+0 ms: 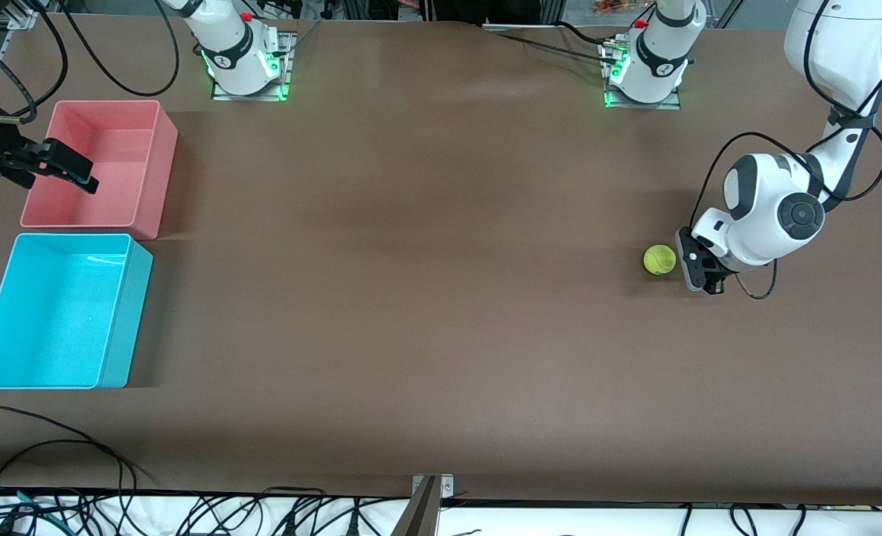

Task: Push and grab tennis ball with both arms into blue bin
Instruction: 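Lower the left gripper beside the tennis ball, fingers closed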

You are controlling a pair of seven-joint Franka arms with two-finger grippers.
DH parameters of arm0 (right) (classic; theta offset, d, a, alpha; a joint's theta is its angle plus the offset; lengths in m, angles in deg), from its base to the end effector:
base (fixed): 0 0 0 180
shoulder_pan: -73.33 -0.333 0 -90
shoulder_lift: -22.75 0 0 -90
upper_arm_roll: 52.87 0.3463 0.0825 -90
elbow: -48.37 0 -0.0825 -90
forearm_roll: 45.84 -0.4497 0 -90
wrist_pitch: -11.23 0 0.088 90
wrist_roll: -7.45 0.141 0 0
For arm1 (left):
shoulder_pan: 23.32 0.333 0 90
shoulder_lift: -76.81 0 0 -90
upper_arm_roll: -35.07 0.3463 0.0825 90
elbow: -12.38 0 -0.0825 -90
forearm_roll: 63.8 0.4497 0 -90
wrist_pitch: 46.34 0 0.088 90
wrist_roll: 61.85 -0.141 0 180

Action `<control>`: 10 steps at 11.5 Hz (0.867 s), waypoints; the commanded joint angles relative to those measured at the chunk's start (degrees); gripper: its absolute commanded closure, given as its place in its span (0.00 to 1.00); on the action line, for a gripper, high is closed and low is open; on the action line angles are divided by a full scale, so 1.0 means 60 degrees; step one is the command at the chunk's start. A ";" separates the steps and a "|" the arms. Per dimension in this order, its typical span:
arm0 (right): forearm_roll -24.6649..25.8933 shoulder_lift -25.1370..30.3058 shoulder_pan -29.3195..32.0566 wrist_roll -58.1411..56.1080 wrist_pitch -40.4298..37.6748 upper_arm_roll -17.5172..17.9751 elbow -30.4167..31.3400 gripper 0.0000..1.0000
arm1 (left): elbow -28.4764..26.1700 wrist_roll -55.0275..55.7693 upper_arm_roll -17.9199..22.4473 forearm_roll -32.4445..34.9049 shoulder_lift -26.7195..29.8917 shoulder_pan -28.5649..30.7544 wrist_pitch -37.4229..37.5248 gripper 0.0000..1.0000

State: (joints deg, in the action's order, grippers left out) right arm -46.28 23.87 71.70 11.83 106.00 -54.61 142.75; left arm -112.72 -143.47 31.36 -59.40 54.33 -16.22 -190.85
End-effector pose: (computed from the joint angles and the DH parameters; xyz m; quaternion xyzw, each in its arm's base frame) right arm 0.6211 -0.0003 0.5990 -0.9991 0.0394 -0.0130 0.0046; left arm 0.5989 0.0345 0.1411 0.7565 -0.6534 -0.0253 0.0109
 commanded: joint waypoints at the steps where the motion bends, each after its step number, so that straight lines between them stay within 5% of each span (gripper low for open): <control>1: -0.0175 -0.0026 0.0022 -0.0086 -0.0062 -0.0018 -0.0145 0.00 | -0.0097 -0.0356 -0.0012 -0.0235 -0.0134 -0.0011 -0.0158 1.00; 10: -0.0175 -0.0026 0.0022 -0.0086 -0.0062 -0.0018 -0.0145 0.00 | -0.0508 -0.0312 -0.0099 -0.0249 -0.0047 -0.0011 -0.0114 1.00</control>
State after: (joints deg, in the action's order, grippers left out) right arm -46.28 23.87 71.70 11.83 106.00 -54.61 142.75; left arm -114.98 -143.65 31.14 -59.40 53.11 -16.25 -190.95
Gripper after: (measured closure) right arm 0.000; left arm 0.991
